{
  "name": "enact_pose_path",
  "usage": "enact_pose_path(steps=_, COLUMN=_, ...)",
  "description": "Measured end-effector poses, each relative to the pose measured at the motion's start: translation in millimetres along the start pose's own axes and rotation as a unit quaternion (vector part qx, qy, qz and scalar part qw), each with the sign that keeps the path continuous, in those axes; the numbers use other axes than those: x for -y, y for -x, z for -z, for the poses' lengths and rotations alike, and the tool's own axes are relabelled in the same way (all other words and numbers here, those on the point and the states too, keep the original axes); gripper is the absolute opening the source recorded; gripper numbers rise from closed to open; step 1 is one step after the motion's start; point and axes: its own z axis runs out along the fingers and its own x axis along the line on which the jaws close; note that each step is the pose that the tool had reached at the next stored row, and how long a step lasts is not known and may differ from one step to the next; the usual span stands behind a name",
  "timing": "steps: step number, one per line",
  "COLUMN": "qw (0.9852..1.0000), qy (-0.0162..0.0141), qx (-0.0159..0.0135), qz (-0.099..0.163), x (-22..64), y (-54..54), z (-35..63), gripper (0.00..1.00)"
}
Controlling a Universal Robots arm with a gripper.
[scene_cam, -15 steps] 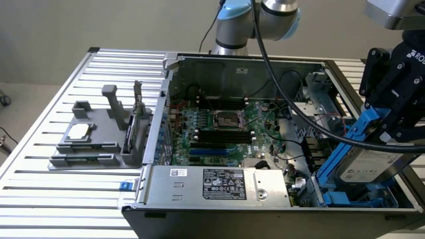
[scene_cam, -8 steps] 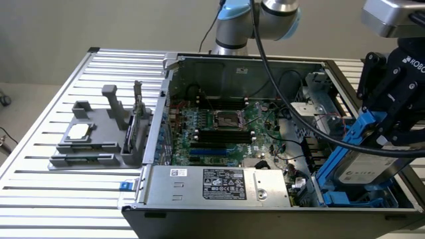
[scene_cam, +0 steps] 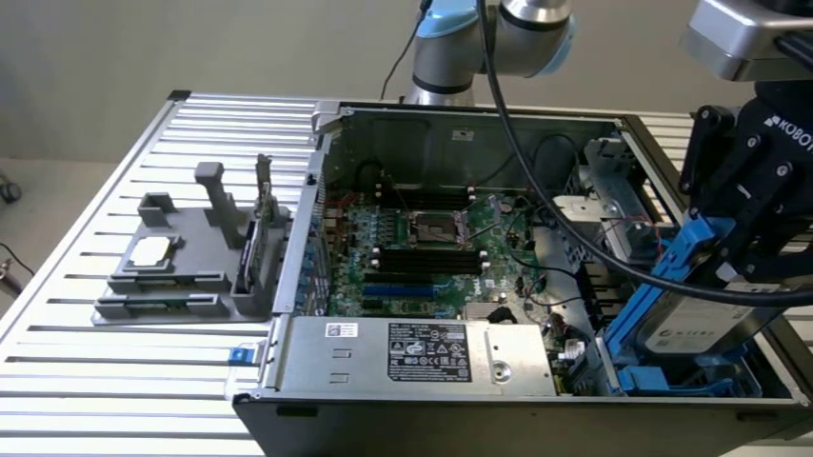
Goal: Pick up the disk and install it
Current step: 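Insert the disk into the insertion slot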
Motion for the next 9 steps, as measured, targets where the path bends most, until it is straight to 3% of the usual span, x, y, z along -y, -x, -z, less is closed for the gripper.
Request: enact_pose_path(steps=9, qw=1.0000, qy=0.0000, qx=-0.0002, qz=0.000, x=0.1, y=1.0, z=-7.1, gripper=0.33)
